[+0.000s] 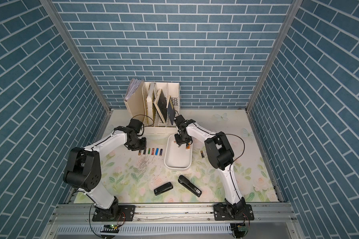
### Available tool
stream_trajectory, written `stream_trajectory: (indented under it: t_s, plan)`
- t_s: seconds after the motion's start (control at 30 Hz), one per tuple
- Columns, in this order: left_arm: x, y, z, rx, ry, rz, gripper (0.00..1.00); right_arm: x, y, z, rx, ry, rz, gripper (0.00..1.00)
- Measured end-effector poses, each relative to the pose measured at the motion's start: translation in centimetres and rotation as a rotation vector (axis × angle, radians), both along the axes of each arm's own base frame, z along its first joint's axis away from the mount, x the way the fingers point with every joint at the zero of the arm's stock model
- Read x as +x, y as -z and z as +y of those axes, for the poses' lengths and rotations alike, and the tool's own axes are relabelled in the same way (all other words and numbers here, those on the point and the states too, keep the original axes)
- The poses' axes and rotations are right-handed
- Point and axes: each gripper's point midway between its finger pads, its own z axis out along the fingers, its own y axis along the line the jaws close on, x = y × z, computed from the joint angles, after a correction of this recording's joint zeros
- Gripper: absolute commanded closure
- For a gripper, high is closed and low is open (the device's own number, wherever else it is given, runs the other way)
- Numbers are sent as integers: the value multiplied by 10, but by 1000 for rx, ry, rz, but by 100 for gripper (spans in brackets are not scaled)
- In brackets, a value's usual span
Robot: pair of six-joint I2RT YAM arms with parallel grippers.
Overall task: Take the batteries out of the storage box
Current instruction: Pick up the battery from the storage box.
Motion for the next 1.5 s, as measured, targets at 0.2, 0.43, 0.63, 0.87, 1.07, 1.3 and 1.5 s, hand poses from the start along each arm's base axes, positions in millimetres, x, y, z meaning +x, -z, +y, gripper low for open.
stream_trajectory:
  t_s: [0.2,0.43,0.63,0.87,1.07,1.3,1.5]
  plan:
    - [0,0,-2,-1,4,-1,58,0,1,0,-21,-1,-15,66]
    - [-1,0,-3,-1,6,-1,58,-2,2,2,-65,-12,-50,68]
    - [-1,0,-3,-1,6,-2,58,-2,2,2,-105,-17,-83,66]
    - [-1,-1,-4,0,7,-3,58,6,7,1,-115,-4,-136,65]
    - [-1,0,-4,0,8,-2,58,6,10,4,-92,-2,-176,62]
    - [-1,-1,-4,0,8,-2,58,1,11,0,-90,-3,-181,61]
    - [-1,-1,-4,0,8,-2,58,-1,11,-1,-90,-4,-180,60]
